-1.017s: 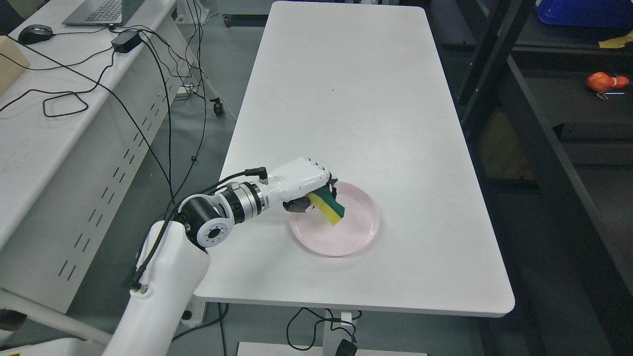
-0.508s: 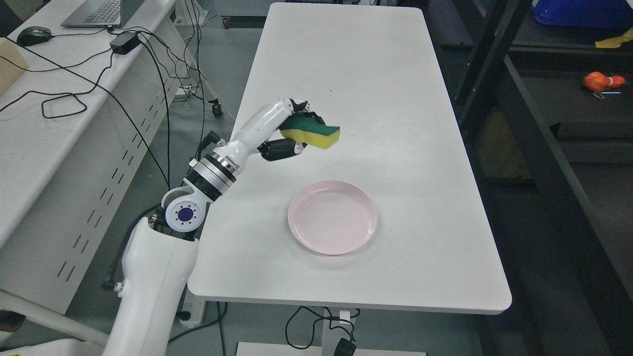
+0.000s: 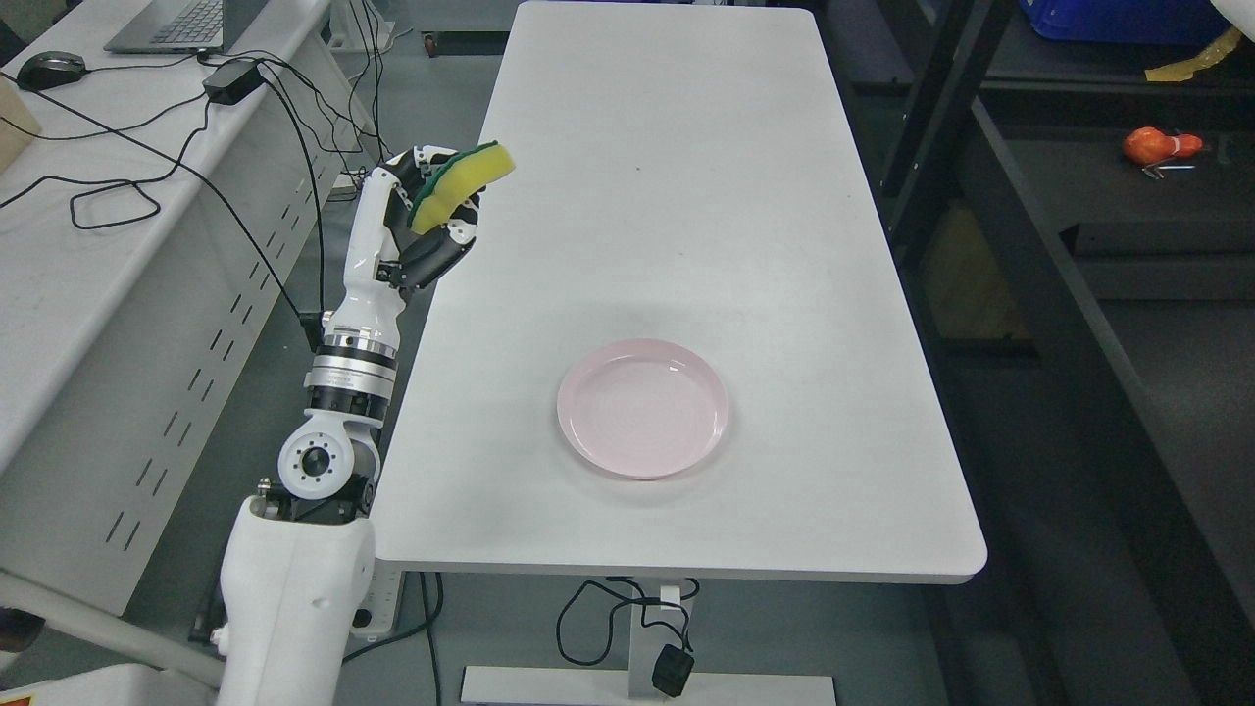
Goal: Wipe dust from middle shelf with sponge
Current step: 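Lift the sponge off the plate with the left hand, then hold the sponge raised in the left hand while turning toward the shelf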
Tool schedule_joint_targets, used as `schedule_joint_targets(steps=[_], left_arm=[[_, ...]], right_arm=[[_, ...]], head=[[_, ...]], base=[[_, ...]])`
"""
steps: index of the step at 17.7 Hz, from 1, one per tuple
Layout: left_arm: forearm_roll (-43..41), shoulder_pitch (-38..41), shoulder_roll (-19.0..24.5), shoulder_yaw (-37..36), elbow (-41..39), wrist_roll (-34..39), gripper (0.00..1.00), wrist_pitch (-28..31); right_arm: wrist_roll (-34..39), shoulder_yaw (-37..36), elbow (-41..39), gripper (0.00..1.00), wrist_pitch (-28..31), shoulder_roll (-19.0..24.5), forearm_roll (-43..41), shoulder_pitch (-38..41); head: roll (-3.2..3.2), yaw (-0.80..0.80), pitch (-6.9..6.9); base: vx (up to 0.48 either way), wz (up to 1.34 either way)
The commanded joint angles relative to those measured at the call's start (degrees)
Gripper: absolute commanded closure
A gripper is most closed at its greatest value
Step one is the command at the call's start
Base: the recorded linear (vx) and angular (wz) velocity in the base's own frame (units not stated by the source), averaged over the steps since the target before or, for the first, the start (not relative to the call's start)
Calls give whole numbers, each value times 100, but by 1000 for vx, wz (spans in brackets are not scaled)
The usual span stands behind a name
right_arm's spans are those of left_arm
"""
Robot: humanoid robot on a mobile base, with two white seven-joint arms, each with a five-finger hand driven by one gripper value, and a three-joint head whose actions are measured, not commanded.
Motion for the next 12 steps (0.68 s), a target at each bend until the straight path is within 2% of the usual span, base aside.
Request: schedule_joint_targets(steps=[1, 12], left_arm=[[706, 565, 52, 319, -743, 20, 100, 40], [838, 671, 52, 214, -752, 3, 100, 40]], right_arm=[[4, -2, -100, 0, 4, -100, 0, 1], [4, -2, -100, 0, 4, -100, 0, 1]], head=[[0, 0, 0], [0, 0, 0]], base=[[-107, -113], [-176, -109]])
